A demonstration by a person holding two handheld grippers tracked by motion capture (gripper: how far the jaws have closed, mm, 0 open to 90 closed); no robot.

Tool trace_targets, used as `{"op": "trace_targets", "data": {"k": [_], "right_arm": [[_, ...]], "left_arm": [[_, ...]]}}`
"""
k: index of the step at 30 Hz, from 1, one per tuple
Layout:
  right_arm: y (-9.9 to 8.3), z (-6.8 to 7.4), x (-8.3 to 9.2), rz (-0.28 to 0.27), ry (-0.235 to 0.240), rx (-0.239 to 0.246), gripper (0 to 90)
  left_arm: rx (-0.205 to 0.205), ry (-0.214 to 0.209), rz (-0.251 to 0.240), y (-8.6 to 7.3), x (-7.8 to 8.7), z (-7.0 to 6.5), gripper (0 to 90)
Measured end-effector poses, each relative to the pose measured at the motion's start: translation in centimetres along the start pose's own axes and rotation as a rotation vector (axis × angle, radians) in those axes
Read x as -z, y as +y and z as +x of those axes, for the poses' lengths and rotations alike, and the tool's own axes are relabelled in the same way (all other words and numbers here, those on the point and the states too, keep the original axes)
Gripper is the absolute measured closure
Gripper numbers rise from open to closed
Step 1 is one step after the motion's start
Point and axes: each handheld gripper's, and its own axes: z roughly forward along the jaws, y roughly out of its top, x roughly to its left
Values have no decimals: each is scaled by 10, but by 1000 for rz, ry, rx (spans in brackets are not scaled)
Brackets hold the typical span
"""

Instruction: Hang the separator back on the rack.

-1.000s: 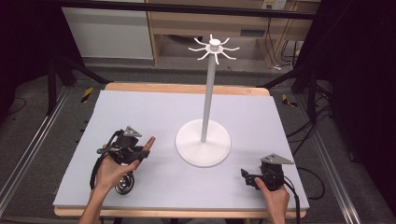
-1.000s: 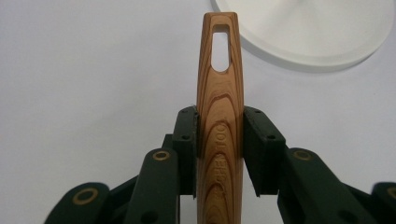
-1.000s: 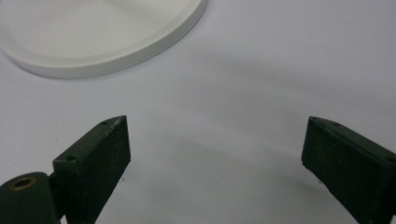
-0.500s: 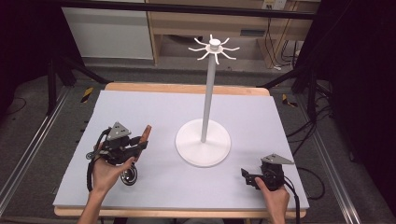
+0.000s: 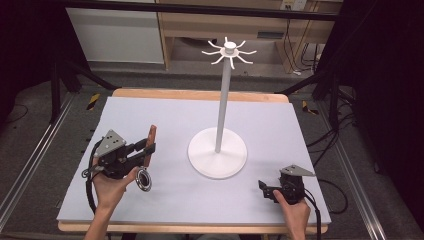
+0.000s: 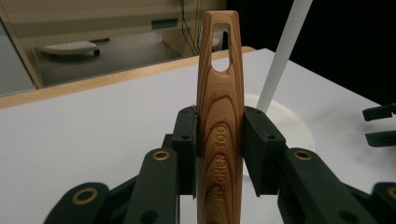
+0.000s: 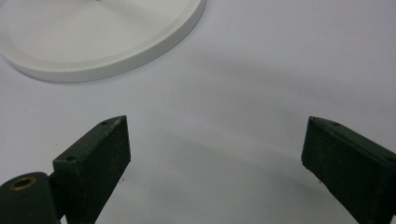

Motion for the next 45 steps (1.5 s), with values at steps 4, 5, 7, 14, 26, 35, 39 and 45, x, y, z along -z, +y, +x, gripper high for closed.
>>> {"op": "trace_targets", "data": {"k": [4, 5, 7, 14, 26, 35, 39, 45], "right_arm": [[0, 0, 1, -5, -4, 1, 85], [0, 0, 1, -5, -4, 1, 85], [0, 1, 0, -6, 0, -4, 85], [0, 0, 1, -21, -4, -1, 82], [-1, -2, 5, -66, -29, -31, 71], [0, -4, 5, -106, -36, -55, 67], [0, -5, 4, -120, -43, -73, 61], [-2, -5, 2, -122, -48, -83, 60]], "left_arm": [[0, -2, -43, 3, 5, -2, 674], [0, -2, -43, 3, 5, -2, 674], [1, -5, -57, 5, 5, -3, 673], [2, -16, -95, 16, 4, -8, 674], [-18, -25, -139, 38, 7, -17, 674], [-33, -40, -151, 56, 11, -21, 674], [-20, -54, -154, 60, 10, -21, 674], [-28, -49, -150, 66, 7, -23, 674]]}}
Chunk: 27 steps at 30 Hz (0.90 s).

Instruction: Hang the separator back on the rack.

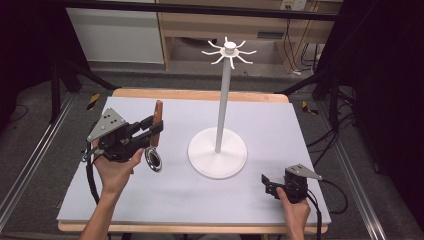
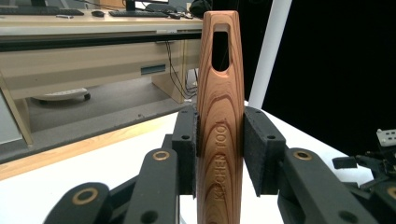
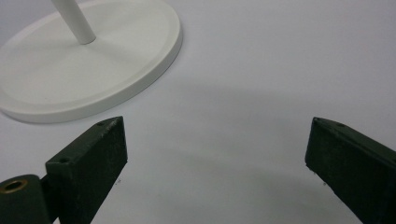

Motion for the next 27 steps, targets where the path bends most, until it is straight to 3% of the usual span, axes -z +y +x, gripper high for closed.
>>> {"op": "trace_targets", "data": {"k": [4, 16, 27], "right_arm": [[-2, -1, -1, 3, -4, -1, 60], [-4, -4, 0, 3, -2, -14, 59], [-4, -3, -1, 7, -1, -14, 59]], "left_arm": [[6, -14, -7, 6, -3, -1, 674], [-29, -37, -46, 32, -6, -11, 674], [-45, -63, -56, 43, -12, -21, 674]]}}
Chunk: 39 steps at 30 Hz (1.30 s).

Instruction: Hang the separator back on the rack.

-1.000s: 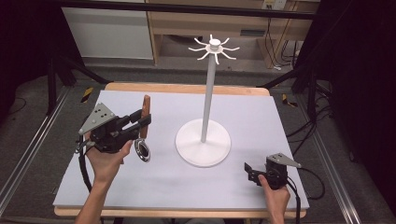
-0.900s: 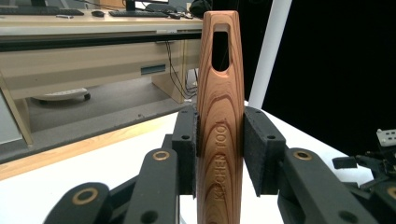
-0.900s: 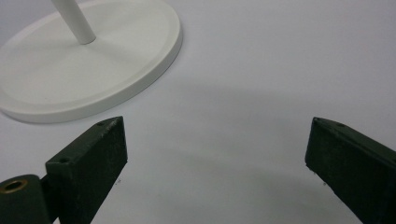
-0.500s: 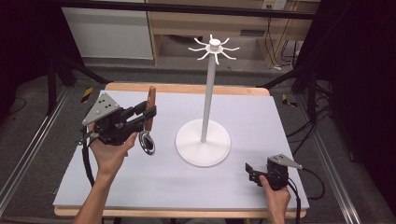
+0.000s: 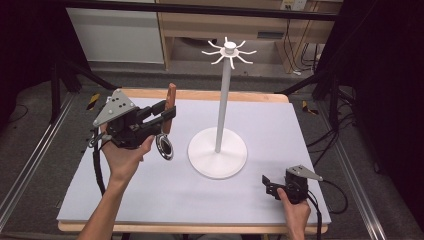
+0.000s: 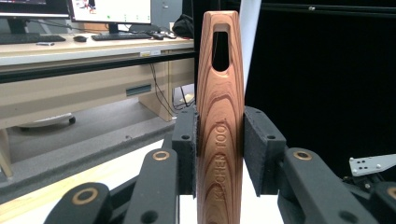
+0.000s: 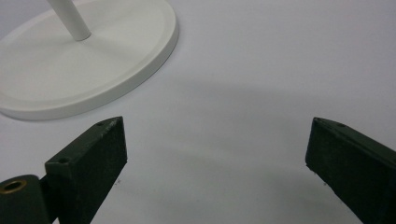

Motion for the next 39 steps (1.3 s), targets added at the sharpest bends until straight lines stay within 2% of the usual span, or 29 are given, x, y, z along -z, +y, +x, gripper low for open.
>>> {"op": "trace_targets", "data": {"k": [11, 16, 39], "right_arm": [[-1, 3, -3, 1, 9, 11, 57], [-2, 3, -6, 9, -3, 7, 58], [-3, 1, -6, 8, -15, 7, 57]], "left_arm": [[-11, -23, -8, 7, -6, -10, 674], [-12, -33, -7, 12, -11, -13, 674], [-39, -34, -29, 36, -20, -27, 674]]}}
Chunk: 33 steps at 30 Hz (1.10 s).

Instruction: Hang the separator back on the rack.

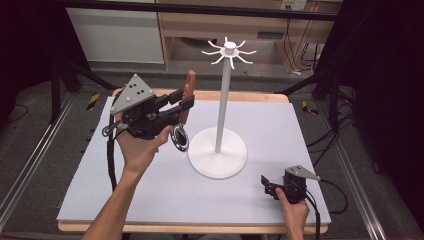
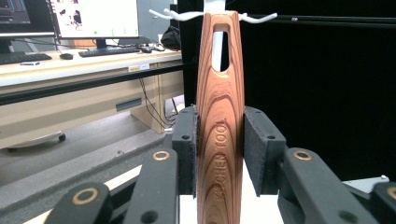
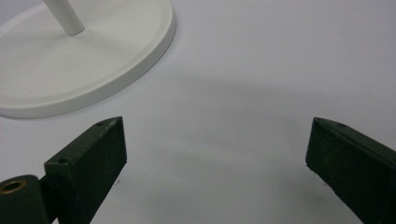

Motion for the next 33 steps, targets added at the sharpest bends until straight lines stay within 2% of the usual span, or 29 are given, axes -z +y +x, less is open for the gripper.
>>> {"op": "trace_targets", "data": {"k": [15, 33], "right_arm": [[0, 0, 0, 4, 0, -3, 57], [0, 0, 0, 3, 5, -15, 57]], "left_arm": [[-19, -1, 4, 14, -12, -5, 674], [-13, -2, 22, 19, -32, -5, 674]]}}
